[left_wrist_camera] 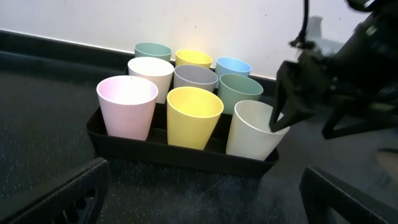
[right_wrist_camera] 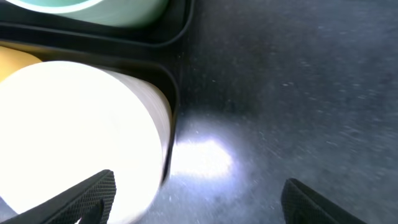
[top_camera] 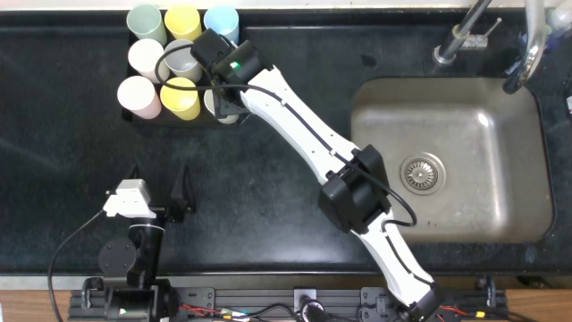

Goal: Store Cups

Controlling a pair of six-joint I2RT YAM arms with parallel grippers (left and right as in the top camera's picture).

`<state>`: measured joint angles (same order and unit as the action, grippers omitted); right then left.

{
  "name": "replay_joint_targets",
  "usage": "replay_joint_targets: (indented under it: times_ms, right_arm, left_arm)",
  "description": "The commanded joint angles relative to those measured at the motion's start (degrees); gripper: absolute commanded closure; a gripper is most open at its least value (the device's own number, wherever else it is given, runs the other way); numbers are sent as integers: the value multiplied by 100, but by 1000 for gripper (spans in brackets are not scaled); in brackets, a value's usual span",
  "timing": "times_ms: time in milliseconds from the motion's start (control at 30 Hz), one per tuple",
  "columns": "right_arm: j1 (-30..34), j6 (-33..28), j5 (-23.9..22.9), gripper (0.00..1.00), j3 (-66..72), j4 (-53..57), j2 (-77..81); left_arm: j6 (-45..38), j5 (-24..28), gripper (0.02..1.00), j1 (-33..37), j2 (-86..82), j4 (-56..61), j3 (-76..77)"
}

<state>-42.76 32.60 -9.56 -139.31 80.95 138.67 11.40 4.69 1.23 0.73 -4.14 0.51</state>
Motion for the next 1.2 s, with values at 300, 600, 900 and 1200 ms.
replay_joint_targets:
  times_ms: [300, 600, 900, 1200]
  right_arm:
    - [4, 212, -654, 119, -7, 319, -1366]
    - [140, 428, -1298, 75, 61, 909, -2662]
    - [970, 472, -1578, 49, 1609, 549, -4487]
    - [2096, 212, -710, 5, 5615, -1790, -7261]
  left_arm:
    - [-109, -4, 18, 37, -57, -28, -4]
    - [-109, -4, 18, 37, -57, -28, -4]
    - [-109, -4, 18, 37, -57, -28, -4]
    - [-109, -4, 20, 37, -57, -28, -4]
